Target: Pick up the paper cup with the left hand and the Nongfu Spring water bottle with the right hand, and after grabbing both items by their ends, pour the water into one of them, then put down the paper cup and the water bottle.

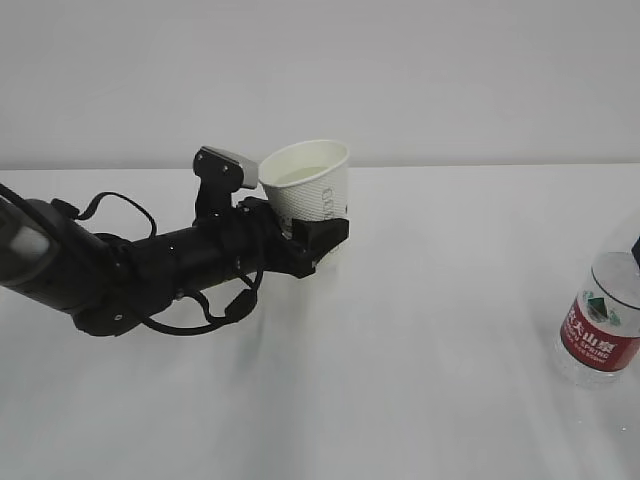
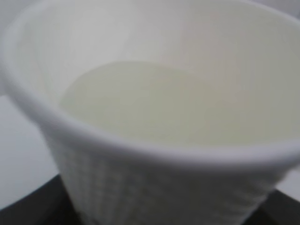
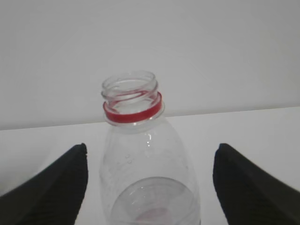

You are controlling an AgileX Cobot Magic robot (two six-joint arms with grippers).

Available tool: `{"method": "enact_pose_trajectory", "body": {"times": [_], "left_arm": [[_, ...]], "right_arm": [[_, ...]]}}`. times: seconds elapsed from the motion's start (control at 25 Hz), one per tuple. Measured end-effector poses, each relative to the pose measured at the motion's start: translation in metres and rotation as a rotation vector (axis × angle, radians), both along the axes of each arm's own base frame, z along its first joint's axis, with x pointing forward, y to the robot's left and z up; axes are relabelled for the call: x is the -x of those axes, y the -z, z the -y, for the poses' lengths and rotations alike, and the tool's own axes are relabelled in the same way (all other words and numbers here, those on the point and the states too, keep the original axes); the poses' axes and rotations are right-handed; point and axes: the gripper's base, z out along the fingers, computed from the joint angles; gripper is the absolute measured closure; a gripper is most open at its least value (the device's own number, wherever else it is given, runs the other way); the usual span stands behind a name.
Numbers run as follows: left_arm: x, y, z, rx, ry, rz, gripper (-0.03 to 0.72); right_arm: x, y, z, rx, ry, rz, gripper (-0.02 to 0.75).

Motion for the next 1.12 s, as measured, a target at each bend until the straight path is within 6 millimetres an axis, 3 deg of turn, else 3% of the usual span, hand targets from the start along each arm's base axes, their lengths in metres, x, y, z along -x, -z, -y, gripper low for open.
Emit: {"method": "enact_pose_trajectory", "body": {"times": [0.28, 0.52, 0.76, 1.12], "left_arm": [[0.006, 0.008, -0.016, 0.014, -0.024, -0.023, 0.169], [0.015, 0.020, -0.044, 0.012, -0.101, -0.051, 0.169], [0.012, 0.027, -0.071, 0.000, -0.237, -0.074, 0.169], [0.007, 0.026, -0.079, -0.059, -0.282, -0.009, 0.170]], "right_arm": [[0.000, 0.000, 0.000, 0.000, 0.000, 0.000, 0.110], [0.000, 0.000, 0.000, -0.001, 0.002, 0.000, 0.110], [0.000, 0.000, 0.000, -0.001, 0.002, 0.000, 0.110], [0.000, 0.000, 0.000, -0.001, 0.002, 0.000, 0.111]]}}
